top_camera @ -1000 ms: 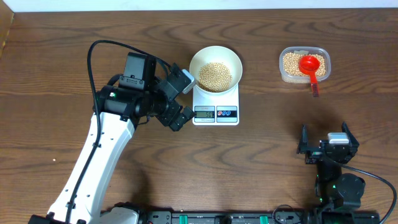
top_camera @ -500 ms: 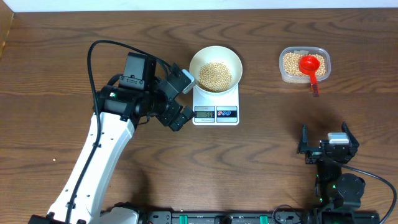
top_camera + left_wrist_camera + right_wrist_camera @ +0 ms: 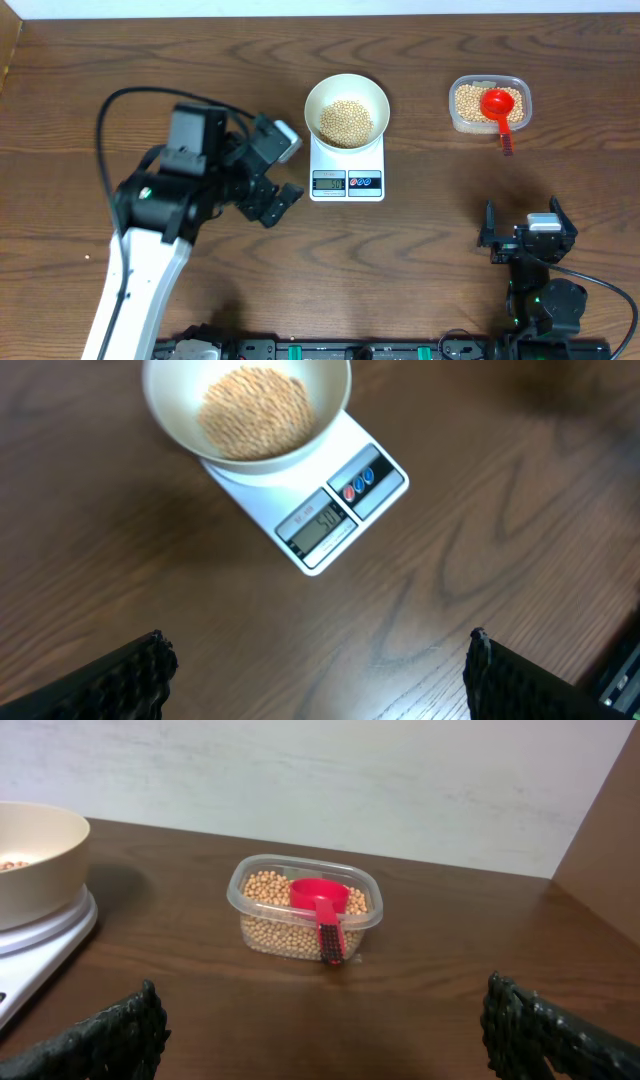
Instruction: Scoop item into bowl and weigh 50g on scale
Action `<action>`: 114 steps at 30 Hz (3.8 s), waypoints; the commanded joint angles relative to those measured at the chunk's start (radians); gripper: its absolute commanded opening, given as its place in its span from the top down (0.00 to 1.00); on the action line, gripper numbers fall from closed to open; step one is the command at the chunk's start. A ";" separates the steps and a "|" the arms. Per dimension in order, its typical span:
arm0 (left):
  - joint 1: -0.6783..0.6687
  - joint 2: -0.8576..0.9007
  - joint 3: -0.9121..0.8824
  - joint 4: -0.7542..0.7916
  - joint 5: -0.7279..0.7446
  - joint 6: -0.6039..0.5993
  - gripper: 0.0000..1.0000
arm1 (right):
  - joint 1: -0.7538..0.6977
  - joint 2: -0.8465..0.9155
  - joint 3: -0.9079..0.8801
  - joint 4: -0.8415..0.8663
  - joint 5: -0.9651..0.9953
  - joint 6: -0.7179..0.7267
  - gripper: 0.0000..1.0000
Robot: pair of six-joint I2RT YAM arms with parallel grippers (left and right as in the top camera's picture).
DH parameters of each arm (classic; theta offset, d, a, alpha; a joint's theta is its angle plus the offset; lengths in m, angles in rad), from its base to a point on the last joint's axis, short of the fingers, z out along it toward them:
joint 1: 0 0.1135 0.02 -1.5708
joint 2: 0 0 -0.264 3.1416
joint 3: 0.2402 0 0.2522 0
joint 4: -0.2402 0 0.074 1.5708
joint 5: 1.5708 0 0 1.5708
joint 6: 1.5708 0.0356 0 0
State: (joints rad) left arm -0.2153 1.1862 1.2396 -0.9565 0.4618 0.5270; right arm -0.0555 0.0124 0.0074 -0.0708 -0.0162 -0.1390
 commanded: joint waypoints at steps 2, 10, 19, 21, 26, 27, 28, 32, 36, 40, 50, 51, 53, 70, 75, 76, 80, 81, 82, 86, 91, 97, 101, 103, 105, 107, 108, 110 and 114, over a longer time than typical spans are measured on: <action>0.042 -0.068 0.018 -0.014 0.001 -0.028 0.06 | 0.005 -0.008 -0.002 -0.004 0.014 0.011 0.01; 0.144 -0.206 -0.078 0.055 -0.007 -0.027 0.06 | 0.005 -0.008 -0.002 -0.004 0.014 0.011 0.01; 0.229 -0.482 -0.360 0.372 -0.080 -0.052 0.05 | 0.005 -0.008 -0.002 -0.004 0.014 0.011 0.01; 0.232 -0.554 -0.434 0.467 -0.158 -0.128 0.05 | 0.005 -0.008 -0.002 -0.004 0.014 0.011 0.01; 0.233 -0.680 -0.571 0.657 -0.314 -0.219 0.06 | 0.005 -0.008 -0.002 -0.004 0.014 0.011 0.01; 0.236 -0.703 -0.596 0.687 -0.326 -0.219 0.06 | 0.005 -0.008 -0.002 -0.004 0.014 0.011 0.01; 0.244 -0.726 -0.624 0.718 -0.329 -0.219 0.06 | 0.005 -0.008 -0.002 -0.004 0.014 0.011 0.01; 0.291 -0.825 -0.744 0.805 -0.329 -0.218 0.05 | 0.005 -0.008 -0.002 -0.004 0.014 0.011 0.01; 0.318 -0.898 -0.819 0.817 -0.329 -0.215 0.06 | 0.005 -0.008 -0.002 -0.004 0.014 0.011 0.01; 0.327 -0.969 -0.889 0.825 -0.336 -0.215 0.06 | 0.005 -0.008 -0.002 -0.004 0.014 0.011 0.01; 0.326 -1.114 -1.089 0.876 -0.359 -0.215 0.06 | 0.005 -0.008 -0.002 -0.004 0.014 0.011 0.01; 0.326 -1.130 -1.106 0.877 -0.359 -0.215 0.06 | 0.005 -0.008 -0.002 -0.004 0.014 0.011 0.01; 0.326 -1.164 -1.140 0.877 -0.359 -0.215 0.06 | 0.005 -0.008 -0.002 -0.004 0.014 0.010 0.01; 0.327 -1.183 -1.232 0.886 -0.369 -0.230 0.05 | 0.005 -0.008 -0.002 -0.004 0.014 0.011 0.01; 0.326 -1.180 -1.232 0.887 -0.369 -0.230 0.06 | 0.005 -0.008 -0.002 -0.004 0.014 0.011 0.01; 0.326 -1.180 -1.232 0.887 -0.369 -0.230 0.05 | 0.005 -0.008 -0.002 -0.004 0.014 0.011 0.01; 0.326 -1.180 -1.232 0.887 -0.369 -0.230 0.05 | 0.005 -0.008 -0.002 -0.004 0.014 0.011 0.01; 0.326 -1.180 -1.232 0.887 -0.369 -0.230 0.06 | 0.005 -0.008 -0.002 -0.004 0.014 0.011 0.01; 0.326 -1.180 -1.232 0.887 -0.369 -0.230 0.06 | 0.005 -0.008 -0.002 -0.004 0.014 0.011 0.01; 0.326 -1.180 -1.232 0.887 -0.369 -0.230 0.06 | 0.005 -0.008 -0.002 -0.004 0.014 0.011 0.01; 0.326 -1.180 -1.232 0.887 -0.369 -0.230 0.06 | 0.005 -0.008 -0.002 -0.004 0.014 0.011 0.01; 0.326 -1.180 -1.232 0.887 -0.369 -0.230 0.06 | 0.005 -0.008 -0.002 -0.004 0.014 0.011 0.01; 0.326 -1.180 -1.232 0.887 -0.369 -0.230 0.05 | 0.005 -0.008 -0.002 -0.004 0.014 0.011 0.01; 0.326 -1.180 -1.232 0.887 -0.369 -0.230 0.05 | 0.005 -0.008 -0.002 -0.004 0.014 0.011 0.01; 0.326 -1.180 -1.232 0.887 -0.369 -0.230 0.06 | 0.005 -0.008 -0.002 -0.004 0.014 0.011 0.01; 0.326 -1.180 -1.232 0.887 -0.369 -0.230 0.06 | 0.005 -0.008 -0.002 -0.004 0.014 0.011 0.01; 0.326 -1.180 -1.232 0.887 -0.369 -0.230 0.05 | 0.005 -0.008 -0.002 -0.004 0.014 0.011 0.01; 0.326 -1.180 -1.232 0.887 -0.369 -0.230 0.06 | 0.005 -0.008 -0.002 -0.004 0.014 0.011 0.01; 0.326 -1.180 -1.232 0.887 -0.369 -0.230 0.05 | 0.005 -0.008 -0.002 -0.004 0.014 0.011 0.01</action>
State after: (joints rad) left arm 0.1051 0.0105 0.0391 -0.0624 0.0982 0.3099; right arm -0.0555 0.0120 0.0071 -0.0708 -0.0071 -0.1390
